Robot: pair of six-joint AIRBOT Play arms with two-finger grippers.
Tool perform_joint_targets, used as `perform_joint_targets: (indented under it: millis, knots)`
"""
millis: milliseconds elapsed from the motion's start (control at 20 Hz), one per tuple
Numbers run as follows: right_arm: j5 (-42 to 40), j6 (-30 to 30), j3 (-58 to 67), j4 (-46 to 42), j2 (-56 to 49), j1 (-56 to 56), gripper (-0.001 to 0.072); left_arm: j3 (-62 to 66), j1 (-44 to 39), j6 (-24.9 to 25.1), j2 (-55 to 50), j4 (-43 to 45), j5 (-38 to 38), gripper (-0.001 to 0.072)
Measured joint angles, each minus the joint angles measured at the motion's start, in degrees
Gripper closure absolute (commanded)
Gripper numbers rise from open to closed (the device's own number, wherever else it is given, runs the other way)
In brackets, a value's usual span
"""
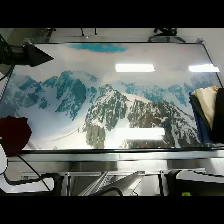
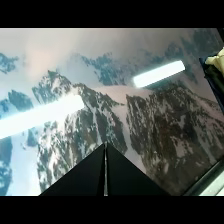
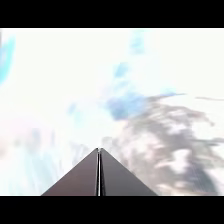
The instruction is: Fold the shirts.
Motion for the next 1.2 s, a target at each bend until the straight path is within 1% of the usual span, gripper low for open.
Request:
perform_joint_targets:
  millis: [150, 300, 450, 550, 700, 800, 1200]
  knots:
    - [-3.3, -5.0, -8.3, 1.6, 3.9, 15.9, 0.0690, -10.2, -3.7, 0.1, 5.3, 0.0, 0.9, 0.0692]
    - [-9.2, -8.4, -23.0, 1.2, 9.1, 32.7, 0.0690, -25.3, -9.4, 1.2, 12.8, 0.0, 3.5, 0.0691]
    - [-16.9, -9.9, -39.5, 0.2, 13.3, 47.1, 0.0690, -42.7, -17.2, 1.6, 21.5, 0.0, 6.3, 0.0691]
    - [-20.9, -10.6, -46.8, 0.1, 14.1, 52.9, 0.0690, -52.9, -22.3, 0.8, 27.0, 0.1, 9.0, 0.0692]
    - [-24.2, -11.2, -52.0, 0.8, 14.2, 57.1, 0.0690, -62.9, -26.9, -0.9, 33.5, 0.1, 13.2, 0.0692]
    - [-25.6, -11.5, -53.4, 1.7, 14.1, 58.3, 0.0690, -66.5, -28.3, -1.6, 36.2, 0.1, 14.6, 0.0692]
    - [-27.2, -13.1, -54.9, 2.8, 13.9, 59.5, 0.0690, -70.2, -29.7, -2.6, 39.3, 0.1, 15.9, 0.0692]
